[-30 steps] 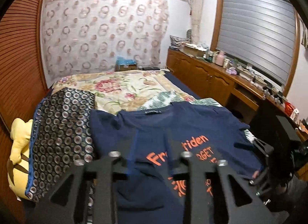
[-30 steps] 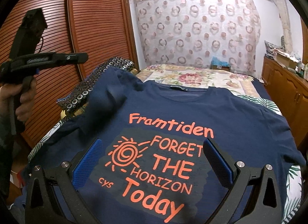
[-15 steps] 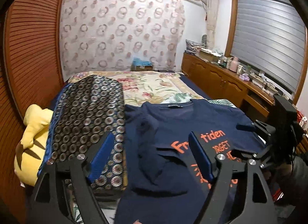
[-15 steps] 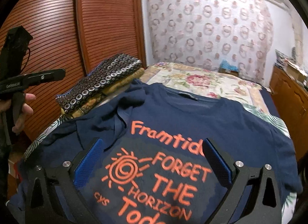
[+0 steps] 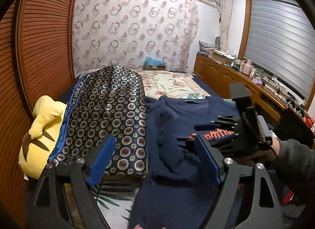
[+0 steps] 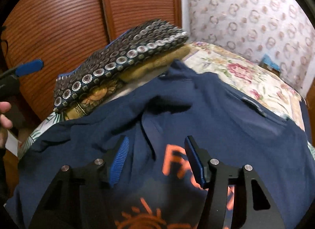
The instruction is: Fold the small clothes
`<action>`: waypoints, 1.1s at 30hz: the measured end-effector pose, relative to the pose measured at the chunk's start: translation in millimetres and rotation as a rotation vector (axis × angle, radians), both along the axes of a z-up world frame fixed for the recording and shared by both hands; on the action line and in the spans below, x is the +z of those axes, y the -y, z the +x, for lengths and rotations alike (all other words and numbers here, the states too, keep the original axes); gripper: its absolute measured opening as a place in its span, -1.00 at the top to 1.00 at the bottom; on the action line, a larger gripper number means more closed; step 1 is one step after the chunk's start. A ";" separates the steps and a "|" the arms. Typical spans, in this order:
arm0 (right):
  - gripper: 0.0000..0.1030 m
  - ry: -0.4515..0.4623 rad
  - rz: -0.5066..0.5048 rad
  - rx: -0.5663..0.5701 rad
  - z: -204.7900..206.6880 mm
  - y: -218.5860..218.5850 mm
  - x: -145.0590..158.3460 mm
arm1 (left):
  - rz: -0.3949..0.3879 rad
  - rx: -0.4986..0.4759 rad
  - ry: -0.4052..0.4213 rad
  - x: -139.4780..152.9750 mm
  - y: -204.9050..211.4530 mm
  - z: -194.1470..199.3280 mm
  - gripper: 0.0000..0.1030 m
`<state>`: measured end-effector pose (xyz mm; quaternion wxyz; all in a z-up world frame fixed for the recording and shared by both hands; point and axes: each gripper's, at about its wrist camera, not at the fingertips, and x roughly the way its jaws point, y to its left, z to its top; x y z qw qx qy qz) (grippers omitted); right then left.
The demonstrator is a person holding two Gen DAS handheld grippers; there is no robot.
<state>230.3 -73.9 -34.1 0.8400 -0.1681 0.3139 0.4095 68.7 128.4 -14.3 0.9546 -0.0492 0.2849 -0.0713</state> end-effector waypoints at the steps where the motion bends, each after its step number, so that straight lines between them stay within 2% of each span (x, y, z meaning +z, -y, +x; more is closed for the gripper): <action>1: -0.16 0.003 -0.022 0.010 3.5 -7.7 -1.0 | -0.002 0.003 -0.002 -1.6 -2.0 -0.7 -0.62; 7: 0.01 0.049 -0.116 0.021 11.8 -30.3 -6.7 | -0.018 0.014 -0.011 -7.0 -7.1 -2.2 -0.62; 8: 0.22 0.049 -0.116 0.010 14.0 -31.4 -6.6 | -0.020 0.014 -0.014 -8.2 -7.3 -2.4 -0.62; 10: 0.42 0.044 -0.109 -0.005 17.4 -31.1 -7.3 | -0.020 0.012 -0.017 -10.4 -6.5 -3.1 -0.62; 11: 0.69 0.050 -0.103 -0.009 18.0 -28.7 -7.3 | -0.018 0.010 -0.019 -10.9 -5.2 -3.5 -0.62; 12: 0.85 0.056 -0.091 -0.019 17.9 -24.9 -6.7 | -0.017 0.009 -0.020 -10.9 -4.2 -3.6 -0.62; 13: 0.87 0.055 -0.077 -0.031 13.7 -23.7 -5.9 | -0.017 0.007 -0.020 -11.3 -3.3 -3.7 -0.62; 19: 0.90 0.057 0.023 -0.174 10.0 23.5 9.9 | -0.018 0.000 -0.023 -13.2 2.2 -3.1 -0.62; 25: 0.90 -0.016 0.112 -0.251 0.6 66.2 19.1 | -0.021 -0.007 -0.020 -10.8 9.1 -0.6 -0.62; 27: 0.90 -0.006 0.121 -0.280 -5.6 77.7 22.4 | -0.016 -0.011 -0.021 -10.5 12.2 -0.2 -0.62; 28: 0.83 0.011 0.112 -0.296 -7.0 77.1 23.3 | -0.015 -0.013 -0.021 -10.6 12.8 0.1 -0.62; 30: 0.51 0.030 0.090 -0.323 -9.3 83.7 23.5 | -0.011 -0.017 -0.025 -10.2 16.4 2.0 -0.62; 33: 0.36 0.030 0.081 -0.343 -7.2 87.1 24.3 | 0.001 -0.023 -0.030 -9.4 23.2 6.1 -0.62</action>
